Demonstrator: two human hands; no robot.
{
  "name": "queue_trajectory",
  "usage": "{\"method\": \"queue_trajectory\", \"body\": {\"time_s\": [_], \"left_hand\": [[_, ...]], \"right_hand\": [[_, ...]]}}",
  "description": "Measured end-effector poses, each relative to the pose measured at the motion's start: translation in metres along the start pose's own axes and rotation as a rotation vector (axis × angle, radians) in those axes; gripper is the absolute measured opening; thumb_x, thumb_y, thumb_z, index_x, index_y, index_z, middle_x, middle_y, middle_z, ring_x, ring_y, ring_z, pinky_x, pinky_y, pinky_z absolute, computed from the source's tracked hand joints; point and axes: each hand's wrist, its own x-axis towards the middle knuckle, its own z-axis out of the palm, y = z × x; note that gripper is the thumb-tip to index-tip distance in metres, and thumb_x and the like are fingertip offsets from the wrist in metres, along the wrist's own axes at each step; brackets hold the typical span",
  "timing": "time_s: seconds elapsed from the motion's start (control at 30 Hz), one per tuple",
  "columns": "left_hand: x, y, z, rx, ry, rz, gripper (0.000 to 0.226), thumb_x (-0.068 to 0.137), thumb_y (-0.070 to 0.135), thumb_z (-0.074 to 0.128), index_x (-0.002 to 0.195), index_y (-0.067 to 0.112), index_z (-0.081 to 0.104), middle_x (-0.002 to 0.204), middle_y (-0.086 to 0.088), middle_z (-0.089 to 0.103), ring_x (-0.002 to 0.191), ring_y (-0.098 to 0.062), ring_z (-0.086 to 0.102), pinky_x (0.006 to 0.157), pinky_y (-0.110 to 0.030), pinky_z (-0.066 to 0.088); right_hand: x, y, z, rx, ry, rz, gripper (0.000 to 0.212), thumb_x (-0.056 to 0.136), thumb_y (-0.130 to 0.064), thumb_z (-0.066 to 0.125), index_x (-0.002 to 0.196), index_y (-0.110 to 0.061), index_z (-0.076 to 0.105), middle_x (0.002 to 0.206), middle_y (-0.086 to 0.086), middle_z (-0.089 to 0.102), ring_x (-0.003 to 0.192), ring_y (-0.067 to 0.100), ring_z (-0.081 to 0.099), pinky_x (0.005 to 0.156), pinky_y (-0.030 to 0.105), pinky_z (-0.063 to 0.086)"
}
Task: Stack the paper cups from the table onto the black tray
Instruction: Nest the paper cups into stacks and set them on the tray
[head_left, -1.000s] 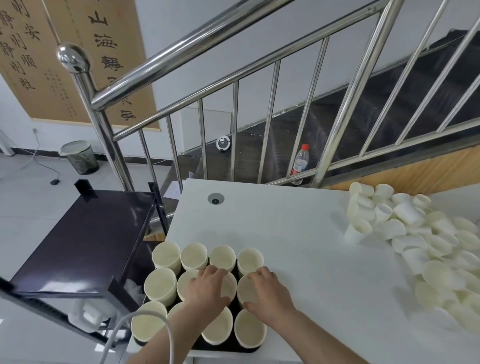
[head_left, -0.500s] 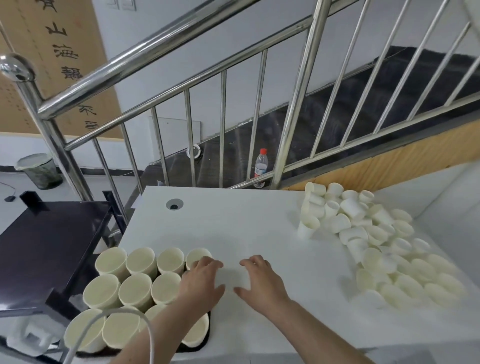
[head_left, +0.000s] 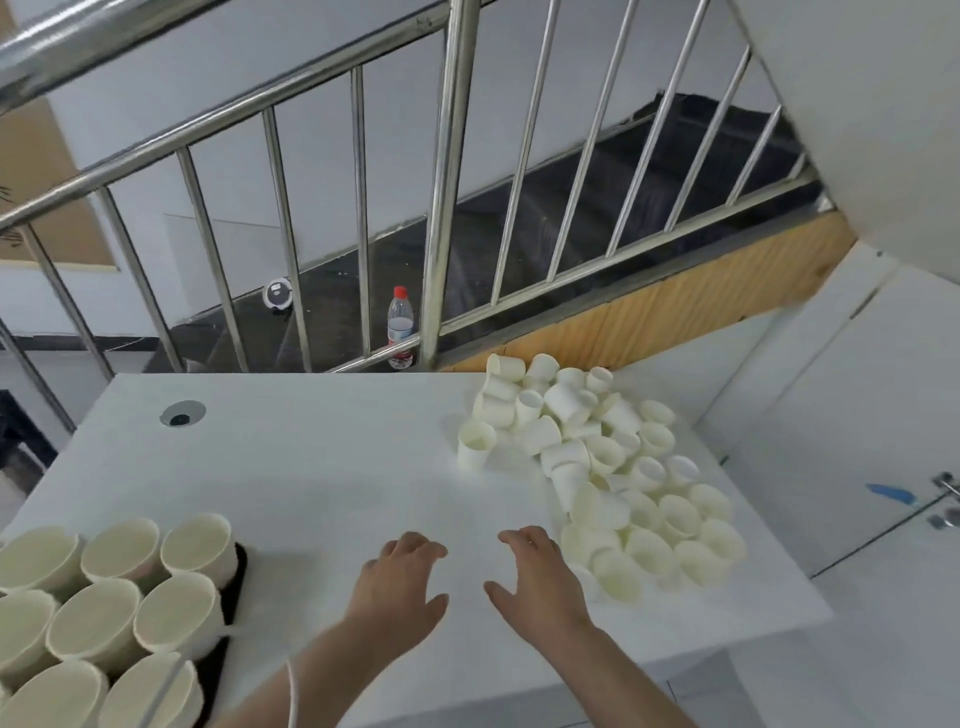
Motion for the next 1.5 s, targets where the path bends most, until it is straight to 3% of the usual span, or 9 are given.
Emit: {"method": "queue_trajectory", "body": {"time_s": [0.37,0.67,0.9,1.03,1.2,1.5], "left_hand": [[0.145,0.019,0.007,0.001,0.0,-0.007,0.058,0.089,0.038,0.055,0.142,0.026,0.034,0.145,0.005,0.032,0.131,-0.018,0.036,0.101,-0.032,0.041],[0.247,0.008,0.002,0.062,-0.053,0.001,0.068,0.085,0.039,0.062,0.142,0.022,0.03,0.152,-0.002,0.02,0.138,-0.025,0.022,0.102,-0.038,0.039],[0.278,-0.002,0.02,0.035,-0.121,0.021,0.073,0.085,0.036,0.063,0.145,0.023,0.023,0.153,0.0,0.019,0.14,-0.024,0.02,0.103,-0.037,0.037],[0.285,-0.01,0.025,-0.028,-0.076,0.002,0.069,0.084,0.028,0.06,0.144,0.023,0.027,0.143,0.002,0.033,0.129,-0.022,0.036,0.097,-0.034,0.043],[0.281,-0.041,0.01,-0.07,0.018,-0.14,0.071,0.082,0.031,0.062,0.144,0.026,0.028,0.142,0.005,0.034,0.127,-0.021,0.038,0.095,-0.032,0.045],[0.273,-0.08,-0.003,-0.06,0.049,-0.227,0.069,0.082,0.033,0.064,0.143,0.028,0.03,0.144,0.007,0.033,0.128,-0.02,0.038,0.097,-0.032,0.045]], "right_hand": [[0.09,0.057,-0.022,-0.033,-0.034,0.08,0.057,0.093,-0.039,0.055,0.145,-0.027,0.034,0.144,-0.011,0.031,0.134,0.007,0.033,0.098,0.024,0.044],[0.175,0.06,-0.023,-0.055,-0.094,0.096,0.058,0.093,-0.038,0.056,0.145,-0.026,0.034,0.146,-0.009,0.031,0.136,0.009,0.033,0.1,0.025,0.044],[0.221,0.058,-0.017,-0.034,-0.119,0.089,0.058,0.092,-0.033,0.059,0.144,-0.026,0.034,0.143,-0.009,0.034,0.134,0.011,0.035,0.097,0.027,0.047],[0.239,0.058,-0.011,-0.034,-0.132,0.072,0.057,0.093,-0.032,0.059,0.144,-0.025,0.035,0.143,-0.007,0.035,0.132,0.013,0.037,0.099,0.028,0.046],[0.269,0.055,-0.008,-0.048,-0.12,0.051,0.053,0.094,-0.031,0.055,0.143,-0.025,0.036,0.14,-0.005,0.036,0.129,0.014,0.039,0.093,0.03,0.048],[0.324,0.036,-0.002,-0.195,-0.203,0.021,0.064,0.091,-0.02,0.054,0.147,-0.03,0.025,0.148,0.007,0.012,0.126,0.027,0.04,0.082,0.033,0.049]]}}
